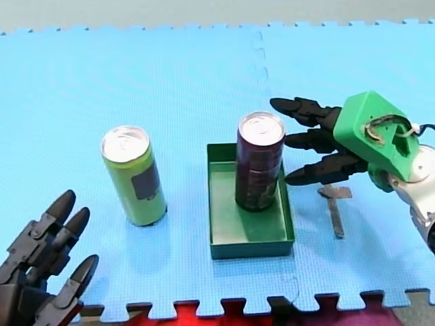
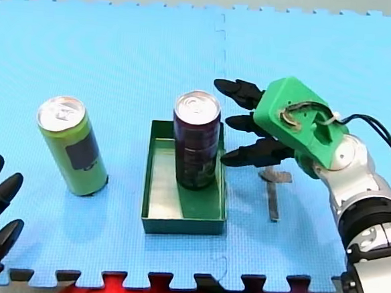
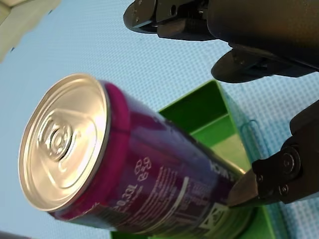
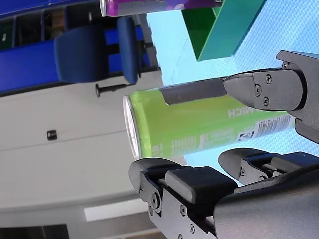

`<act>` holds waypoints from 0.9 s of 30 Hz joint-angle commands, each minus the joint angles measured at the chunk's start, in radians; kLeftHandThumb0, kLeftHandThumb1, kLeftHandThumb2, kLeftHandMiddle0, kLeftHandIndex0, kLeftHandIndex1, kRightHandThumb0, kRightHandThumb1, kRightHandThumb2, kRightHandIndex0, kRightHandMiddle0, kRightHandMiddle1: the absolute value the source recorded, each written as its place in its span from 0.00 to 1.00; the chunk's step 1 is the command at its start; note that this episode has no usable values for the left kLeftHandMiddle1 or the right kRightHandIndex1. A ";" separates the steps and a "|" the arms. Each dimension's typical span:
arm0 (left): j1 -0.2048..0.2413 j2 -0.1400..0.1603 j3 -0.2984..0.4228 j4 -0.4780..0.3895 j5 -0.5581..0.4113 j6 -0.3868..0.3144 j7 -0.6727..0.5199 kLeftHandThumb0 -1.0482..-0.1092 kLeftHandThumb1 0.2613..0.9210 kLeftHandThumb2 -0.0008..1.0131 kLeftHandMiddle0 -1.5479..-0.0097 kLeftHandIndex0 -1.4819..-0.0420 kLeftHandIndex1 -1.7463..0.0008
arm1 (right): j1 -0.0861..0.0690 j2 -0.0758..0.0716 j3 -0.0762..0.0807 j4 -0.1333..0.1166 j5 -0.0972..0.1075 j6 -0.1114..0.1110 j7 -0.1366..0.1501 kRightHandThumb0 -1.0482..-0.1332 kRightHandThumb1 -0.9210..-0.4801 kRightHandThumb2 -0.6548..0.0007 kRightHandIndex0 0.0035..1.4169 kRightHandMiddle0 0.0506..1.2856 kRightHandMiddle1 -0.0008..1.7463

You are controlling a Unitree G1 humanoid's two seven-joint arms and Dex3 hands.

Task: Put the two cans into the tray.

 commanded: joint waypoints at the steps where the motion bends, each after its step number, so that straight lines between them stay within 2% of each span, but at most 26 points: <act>1: 0.001 0.005 0.004 0.002 -0.001 -0.004 0.001 0.00 1.00 0.35 0.71 0.71 1.00 | 0.002 -0.015 -0.008 0.002 0.008 0.003 0.007 0.00 0.34 0.99 0.29 0.06 0.00; 7: 0.003 0.005 0.006 -0.002 -0.007 0.003 0.000 0.00 1.00 0.35 0.71 0.71 1.00 | 0.013 -0.036 -0.026 0.002 0.023 0.010 0.012 0.00 0.34 0.99 0.30 0.06 0.00; 10: 0.002 0.006 0.008 0.000 -0.010 0.004 -0.002 0.00 1.00 0.36 0.71 0.71 1.00 | 0.012 -0.043 -0.028 0.001 0.023 0.015 0.012 0.00 0.33 0.99 0.30 0.06 0.00; 14: 0.003 0.007 0.009 0.000 -0.013 0.005 -0.004 0.00 1.00 0.36 0.71 0.71 1.00 | 0.017 -0.054 -0.032 -0.003 0.022 0.021 -0.001 0.00 0.34 1.00 0.30 0.06 0.00; 20: 0.009 0.007 0.009 -0.007 -0.015 0.009 -0.005 0.00 1.00 0.36 0.71 0.71 1.00 | 0.024 -0.078 -0.031 -0.006 0.017 0.028 -0.015 0.03 0.34 1.00 0.29 0.06 0.00; 24: 0.010 0.008 0.010 -0.007 -0.016 0.009 -0.007 0.00 1.00 0.35 0.71 0.71 1.00 | 0.030 -0.093 -0.035 -0.005 0.021 0.020 -0.014 0.04 0.35 1.00 0.29 0.07 0.00; 27: 0.009 0.008 0.011 -0.004 -0.018 0.010 -0.009 0.00 1.00 0.36 0.71 0.71 1.00 | 0.043 -0.104 -0.050 -0.008 0.038 0.002 0.002 0.05 0.35 1.00 0.29 0.08 0.01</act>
